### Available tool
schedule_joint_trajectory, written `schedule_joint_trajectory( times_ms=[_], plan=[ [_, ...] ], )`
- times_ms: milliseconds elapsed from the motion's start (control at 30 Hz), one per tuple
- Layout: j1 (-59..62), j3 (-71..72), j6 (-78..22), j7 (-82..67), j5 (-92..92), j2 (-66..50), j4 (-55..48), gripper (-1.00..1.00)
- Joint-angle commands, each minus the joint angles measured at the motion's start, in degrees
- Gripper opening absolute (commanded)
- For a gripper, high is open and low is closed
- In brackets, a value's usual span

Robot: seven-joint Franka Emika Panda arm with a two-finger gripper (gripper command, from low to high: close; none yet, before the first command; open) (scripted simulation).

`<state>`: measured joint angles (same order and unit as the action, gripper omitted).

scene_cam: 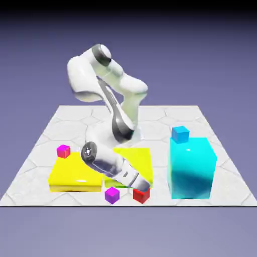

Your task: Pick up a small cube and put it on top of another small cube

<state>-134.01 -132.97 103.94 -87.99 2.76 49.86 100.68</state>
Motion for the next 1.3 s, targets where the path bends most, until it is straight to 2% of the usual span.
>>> schedule_joint_trajectory(
  times_ms=[0, 133, 267, 300, 467, 1267],
  plan=[
    [-2.08, -2.07, -1.09, -2.03, 0.04, 0.27, -0.94, 0.00],
    [-6.73, -6.71, -3.54, -6.58, 0.14, 0.87, -3.04, 0.00],
    [-7.73, -8.13, 4.97, -6.66, 1.33, 3.55, 2.90, 0.00],
    [-7.73, -8.13, 4.97, -6.66, 1.33, 3.55, 2.90, -1.00],
    [-5.72, -5.50, -2.99, -5.77, -0.13, 0.77, -2.29, -1.00],
    [35.74, 44.34, 19.18, 27.48, -11.22, -3.11, 28.42, -1.00]
  ],
)
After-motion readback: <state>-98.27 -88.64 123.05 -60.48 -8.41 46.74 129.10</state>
